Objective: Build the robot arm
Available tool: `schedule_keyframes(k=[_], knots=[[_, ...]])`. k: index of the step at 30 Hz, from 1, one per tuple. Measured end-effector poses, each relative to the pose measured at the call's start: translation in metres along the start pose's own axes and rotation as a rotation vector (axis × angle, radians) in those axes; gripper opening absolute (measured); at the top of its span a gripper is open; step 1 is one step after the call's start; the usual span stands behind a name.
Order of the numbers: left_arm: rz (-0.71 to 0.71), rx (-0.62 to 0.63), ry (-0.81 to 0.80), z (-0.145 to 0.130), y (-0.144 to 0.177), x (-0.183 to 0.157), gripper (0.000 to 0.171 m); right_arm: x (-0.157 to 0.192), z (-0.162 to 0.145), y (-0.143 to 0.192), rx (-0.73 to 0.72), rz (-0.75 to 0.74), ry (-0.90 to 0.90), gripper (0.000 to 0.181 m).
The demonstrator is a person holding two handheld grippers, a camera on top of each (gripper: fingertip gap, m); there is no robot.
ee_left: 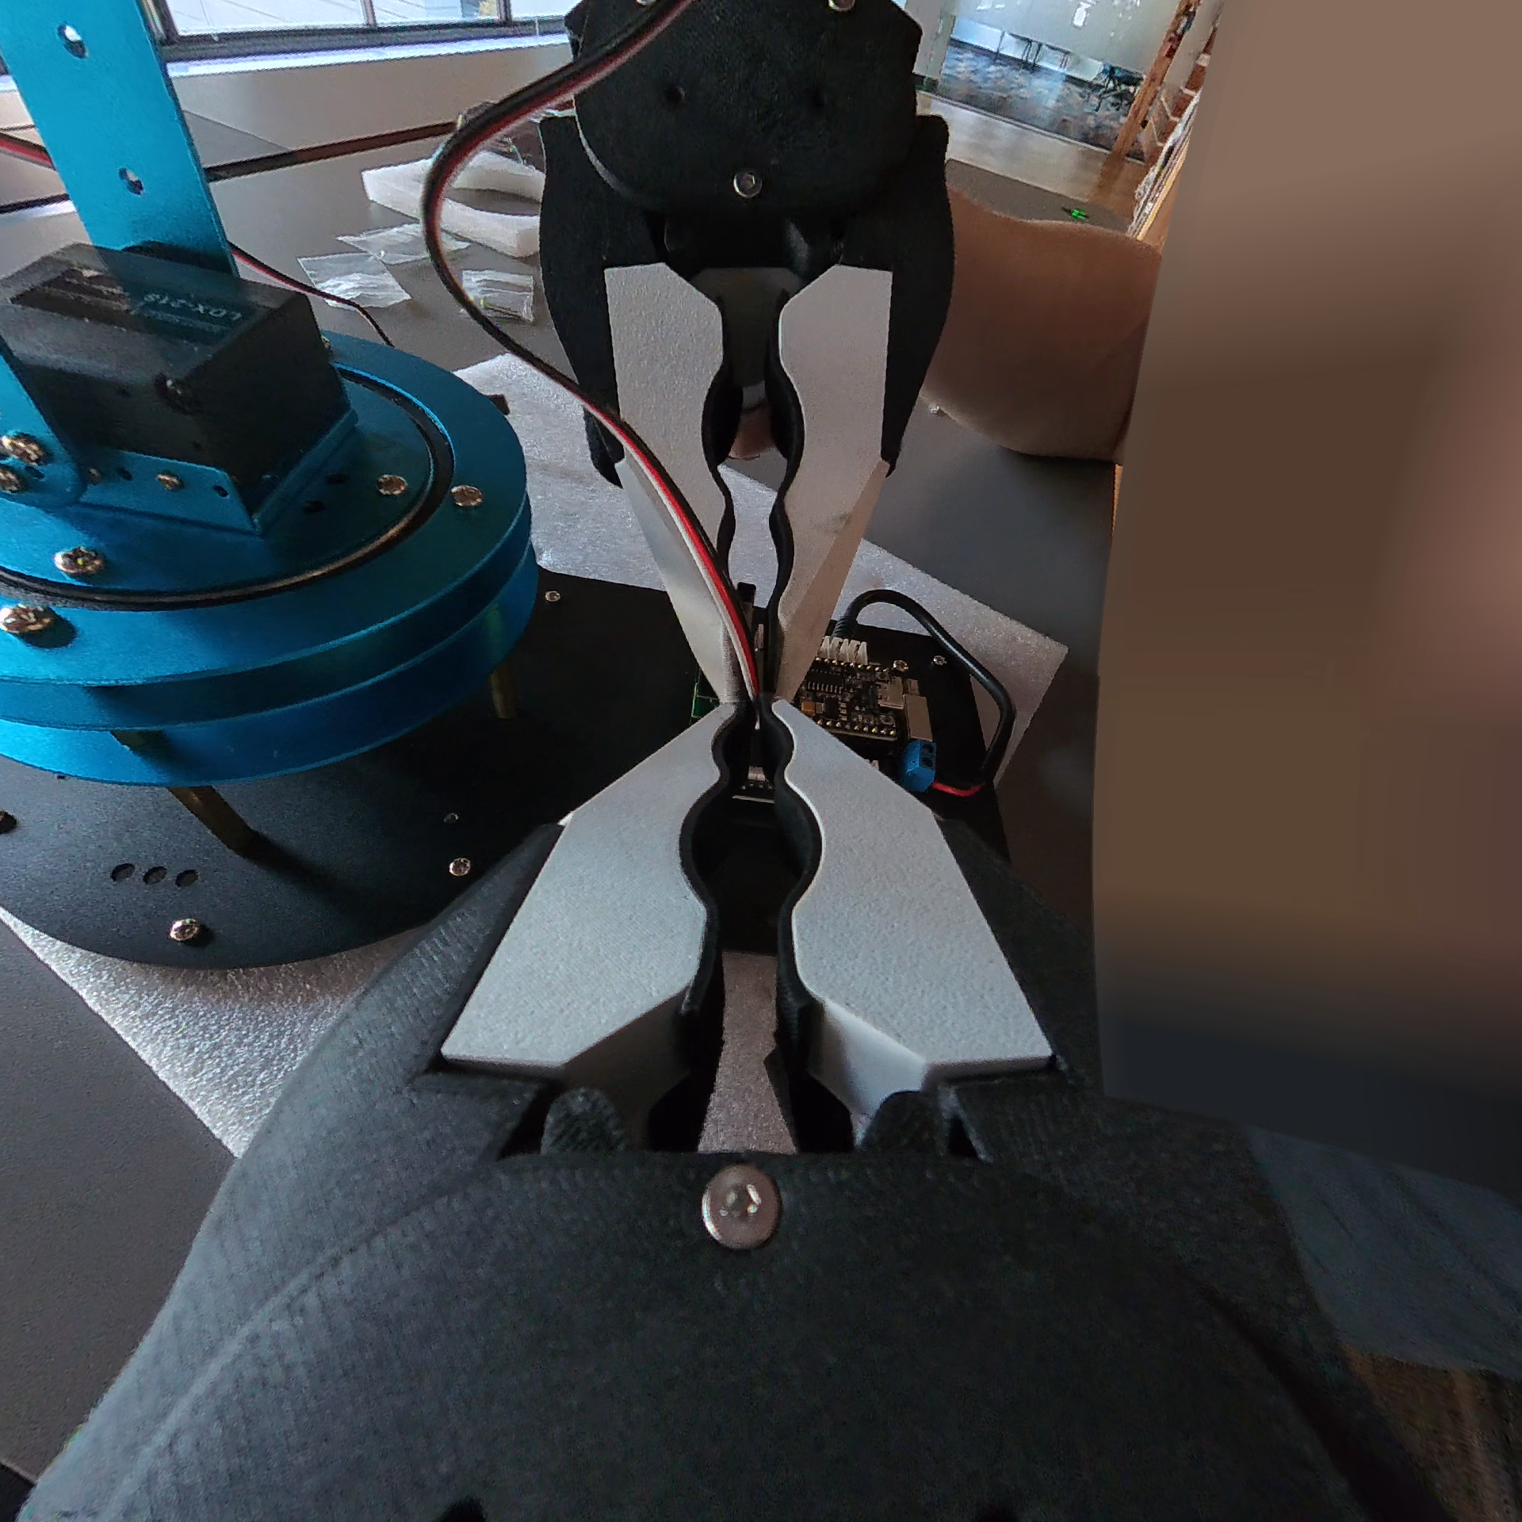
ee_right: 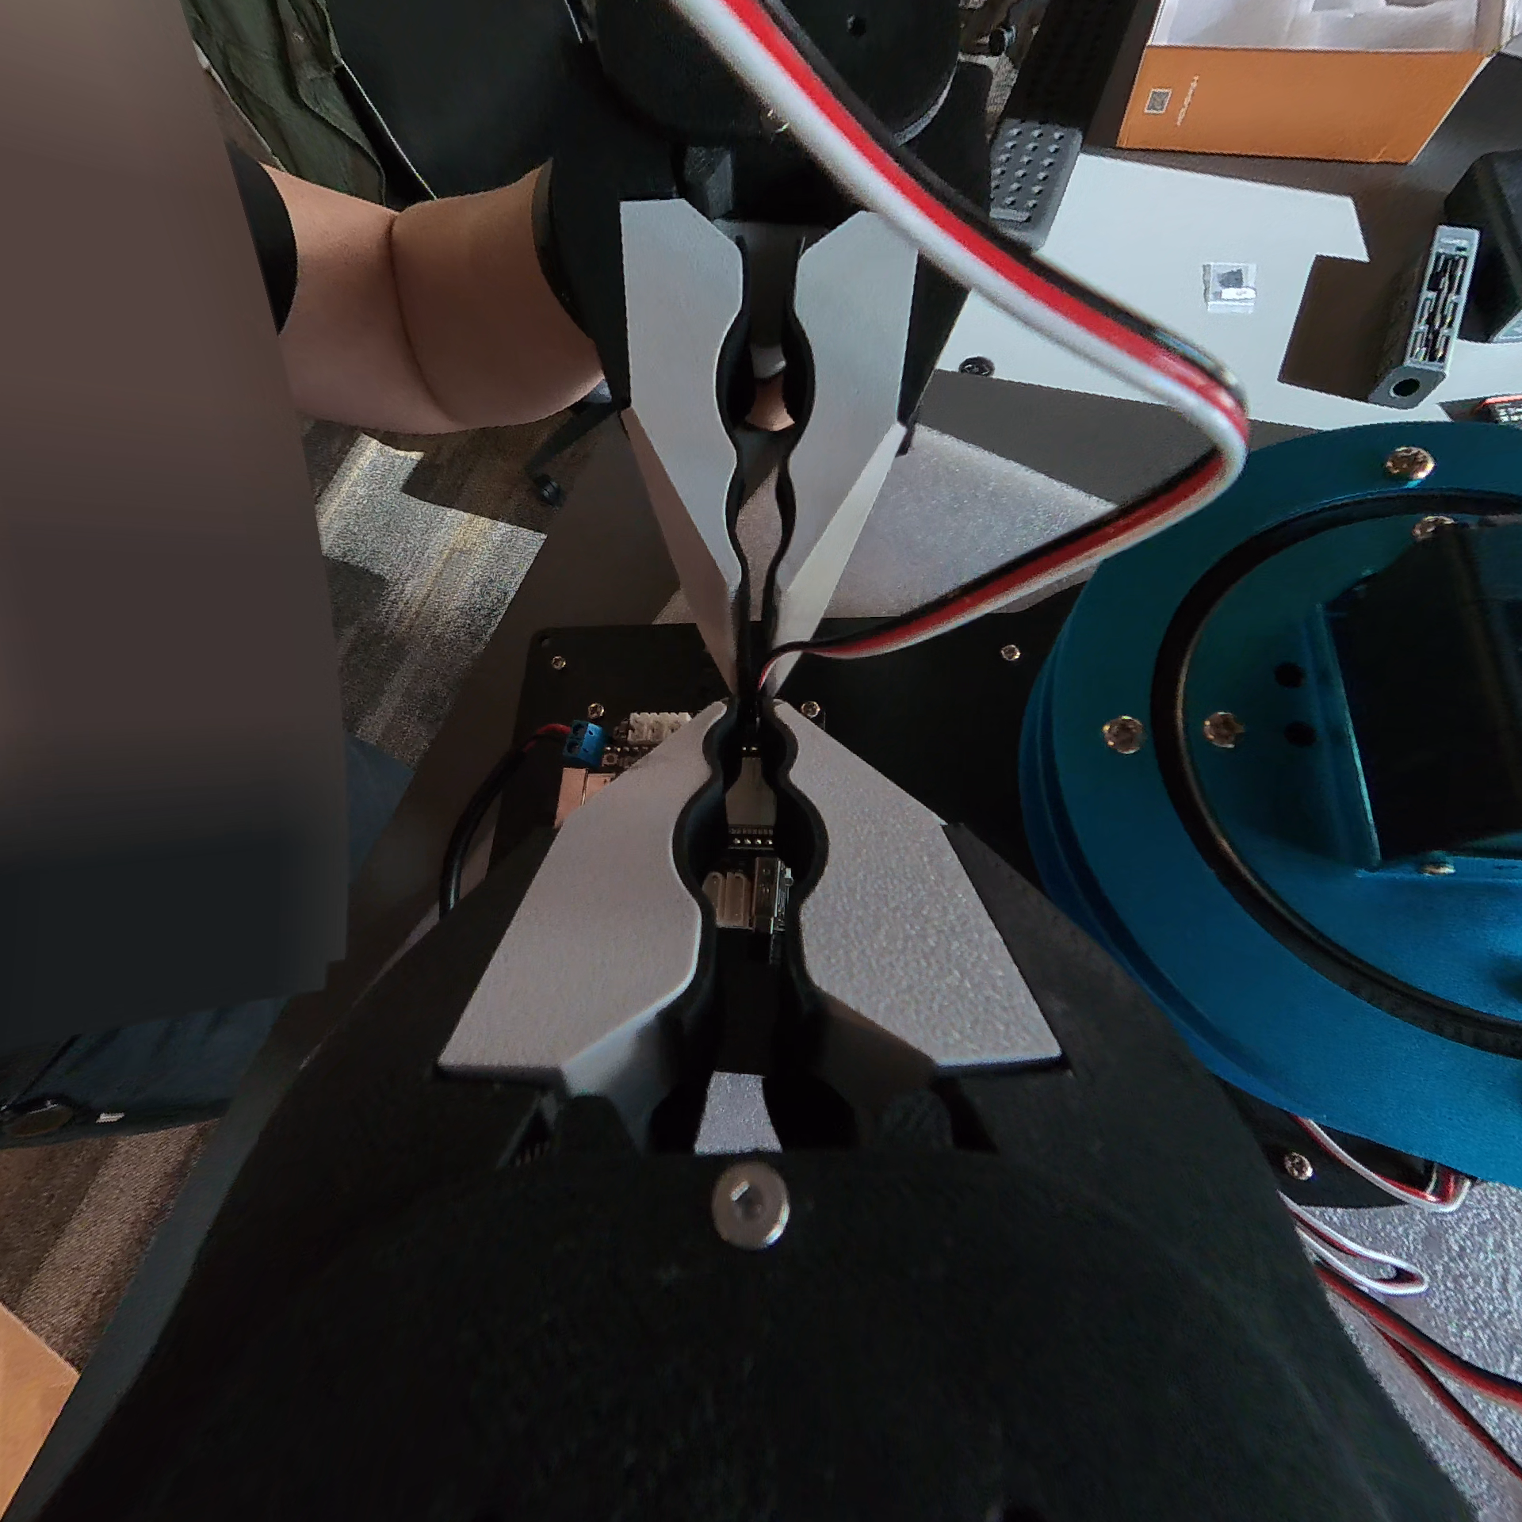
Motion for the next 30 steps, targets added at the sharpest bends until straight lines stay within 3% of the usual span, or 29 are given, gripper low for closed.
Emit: schedule_keyframes(k=[1, 30], knots=[[0.001, 0.000, -0.002, -0.0001, 0.0000, 0.0000, 0.000, -0.0001, -0.0001, 0.0002, 0.000, 0.000, -0.002, 0.005], [0.000, 0.000, -0.001, -0.0001, 0.0005, -0.0004, 0.000, 0.0015, 0.0007, 0.0008, 0.027, -0.017, 0.020, 0.006]])
Point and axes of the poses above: each gripper's, where its closed fingertips meet, y back along the fingers, z out of its top, x = y × z across the jaws, the point moved 3 cm from there along y, back along the fingers, and after that the axes turned 1 degree about y, right-handed, at the moved point
